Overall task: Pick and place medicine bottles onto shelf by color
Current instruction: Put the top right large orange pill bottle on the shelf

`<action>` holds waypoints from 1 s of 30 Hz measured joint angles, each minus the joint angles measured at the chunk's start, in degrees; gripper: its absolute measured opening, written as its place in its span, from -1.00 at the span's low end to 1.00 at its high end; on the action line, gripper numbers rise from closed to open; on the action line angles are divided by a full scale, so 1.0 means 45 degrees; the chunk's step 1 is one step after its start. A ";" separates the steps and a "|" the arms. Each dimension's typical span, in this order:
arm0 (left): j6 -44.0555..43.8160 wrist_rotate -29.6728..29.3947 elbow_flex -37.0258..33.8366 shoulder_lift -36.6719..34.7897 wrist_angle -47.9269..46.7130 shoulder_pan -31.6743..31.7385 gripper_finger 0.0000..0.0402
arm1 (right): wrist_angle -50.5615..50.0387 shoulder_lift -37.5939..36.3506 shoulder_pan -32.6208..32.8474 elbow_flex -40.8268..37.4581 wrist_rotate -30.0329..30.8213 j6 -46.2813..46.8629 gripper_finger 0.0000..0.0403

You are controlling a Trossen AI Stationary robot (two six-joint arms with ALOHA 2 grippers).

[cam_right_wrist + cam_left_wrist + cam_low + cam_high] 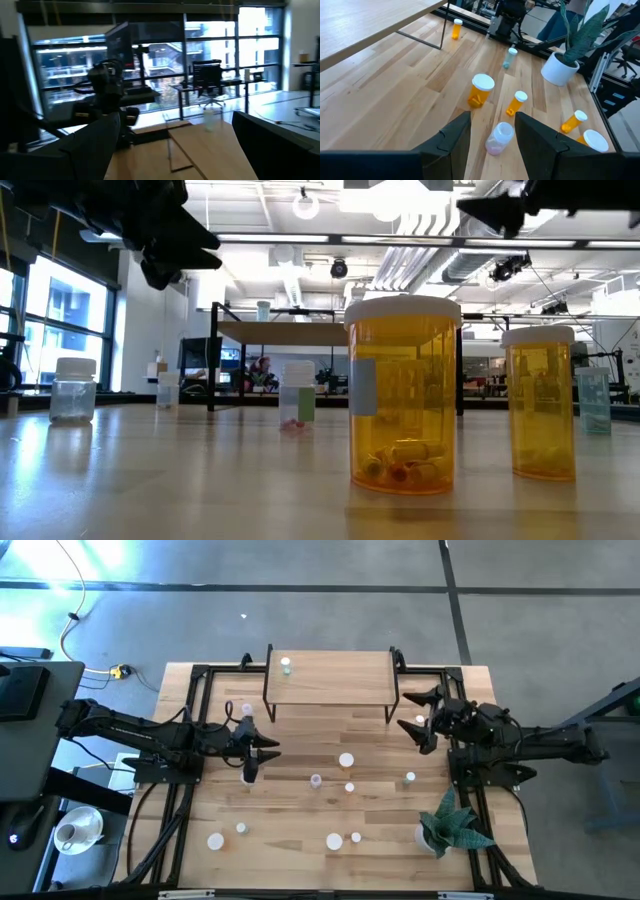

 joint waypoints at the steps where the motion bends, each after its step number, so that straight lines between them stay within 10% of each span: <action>1: 0.0005 0.0000 -0.0002 0.0000 0.0000 0.0000 -0.28 | -0.0088 0.0306 -0.0004 0.0320 -0.0261 -0.0016 0.88; 14: 0.0601 -0.0047 0.0000 0.0000 0.0000 0.0000 -0.28 | -0.0345 0.3768 0.0001 0.1878 -0.3504 0.0876 0.88; 30: 0.0518 -0.0049 0.0000 0.0000 0.0005 0.0000 -0.28 | -0.0258 0.7183 0.1514 0.1888 -0.0589 0.1900 0.88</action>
